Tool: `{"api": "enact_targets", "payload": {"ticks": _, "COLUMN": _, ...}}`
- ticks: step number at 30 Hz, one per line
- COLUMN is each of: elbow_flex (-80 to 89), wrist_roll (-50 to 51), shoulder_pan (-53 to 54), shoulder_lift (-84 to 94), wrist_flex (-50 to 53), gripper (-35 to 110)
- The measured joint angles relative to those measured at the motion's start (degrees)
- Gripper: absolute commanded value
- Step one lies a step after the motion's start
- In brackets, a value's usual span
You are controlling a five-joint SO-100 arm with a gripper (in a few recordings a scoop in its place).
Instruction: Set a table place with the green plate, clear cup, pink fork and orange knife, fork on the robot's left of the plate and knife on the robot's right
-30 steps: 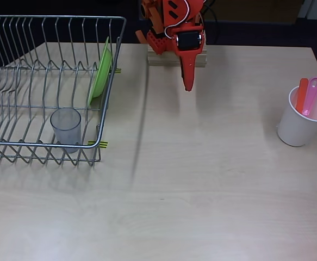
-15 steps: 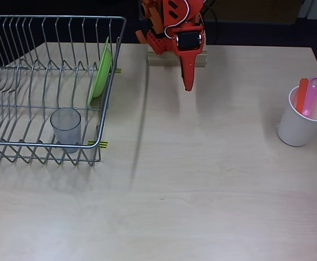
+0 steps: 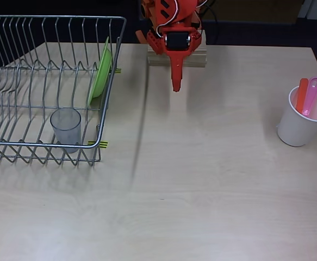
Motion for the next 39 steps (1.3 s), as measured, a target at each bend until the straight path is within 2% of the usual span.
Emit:
{"api": "enact_targets", "payload": {"ticks": 11, "elbow_flex": 0.0, "wrist_roll": 0.0, "shoulder_pan": 0.9, "shoulder_lift": 0.0, "wrist_flex": 0.0, "gripper": 0}}
{"api": "enact_targets", "payload": {"ticks": 14, "elbow_flex": 0.0, "wrist_roll": 0.6, "shoulder_pan": 5.4, "shoulder_lift": 0.0, "wrist_flex": 0.0, "gripper": 0}}
{"api": "enact_targets", "payload": {"ticks": 16, "elbow_flex": 0.0, "wrist_roll": 8.7, "shoulder_pan": 7.3, "shoulder_lift": -0.1, "wrist_flex": 0.4, "gripper": 0}}
{"api": "enact_targets", "payload": {"ticks": 20, "elbow_flex": 0.0, "wrist_roll": 38.3, "shoulder_pan": 6.7, "shoulder_lift": -0.1, "wrist_flex": 3.5, "gripper": 0}}
{"api": "enact_targets", "payload": {"ticks": 22, "elbow_flex": 0.0, "wrist_roll": 45.9, "shoulder_pan": 6.6, "shoulder_lift": -0.1, "wrist_flex": 4.7, "gripper": 0}}
{"api": "enact_targets", "payload": {"ticks": 25, "elbow_flex": 0.0, "wrist_roll": 51.9, "shoulder_pan": 5.2, "shoulder_lift": -0.1, "wrist_flex": 4.0, "gripper": 0}}
{"api": "enact_targets", "payload": {"ticks": 27, "elbow_flex": 0.0, "wrist_roll": 51.2, "shoulder_pan": 3.1, "shoulder_lift": -0.2, "wrist_flex": 0.1, "gripper": 0}}
{"api": "enact_targets", "payload": {"ticks": 32, "elbow_flex": -4.5, "wrist_roll": 35.1, "shoulder_pan": -2.5, "shoulder_lift": -0.7, "wrist_flex": -12.6, "gripper": 0}}
{"api": "enact_targets", "payload": {"ticks": 36, "elbow_flex": -12.7, "wrist_roll": 28.1, "shoulder_pan": -5.4, "shoulder_lift": -0.1, "wrist_flex": -12.8, "gripper": 0}}
{"api": "enact_targets", "payload": {"ticks": 39, "elbow_flex": -19.8, "wrist_roll": 26.7, "shoulder_pan": -5.3, "shoulder_lift": -0.5, "wrist_flex": -7.3, "gripper": 0}}
